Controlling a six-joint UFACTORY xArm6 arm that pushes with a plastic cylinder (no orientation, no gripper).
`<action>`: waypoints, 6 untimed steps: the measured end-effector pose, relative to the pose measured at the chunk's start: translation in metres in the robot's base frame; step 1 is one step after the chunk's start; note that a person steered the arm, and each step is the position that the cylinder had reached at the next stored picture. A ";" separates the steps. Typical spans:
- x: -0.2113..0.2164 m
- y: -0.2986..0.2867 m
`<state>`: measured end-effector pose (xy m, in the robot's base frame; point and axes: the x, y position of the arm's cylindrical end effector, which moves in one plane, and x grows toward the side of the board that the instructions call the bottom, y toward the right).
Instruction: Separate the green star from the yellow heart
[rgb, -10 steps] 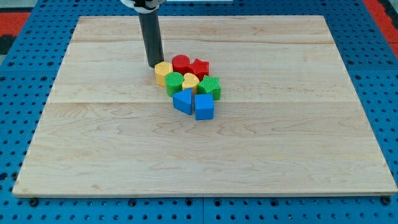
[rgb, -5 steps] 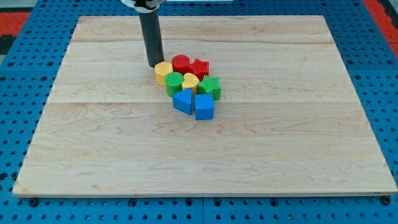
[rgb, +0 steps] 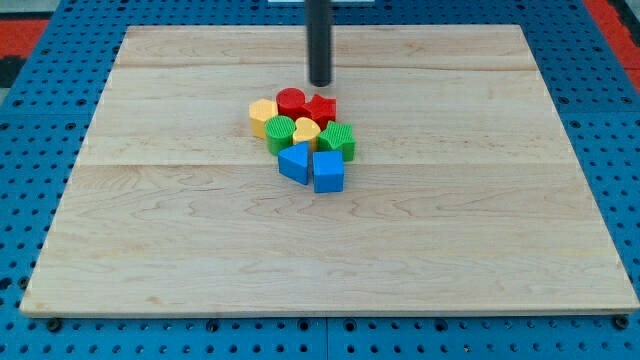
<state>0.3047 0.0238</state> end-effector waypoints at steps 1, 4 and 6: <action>0.012 0.062; 0.102 -0.006; 0.057 -0.050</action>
<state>0.3617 -0.0260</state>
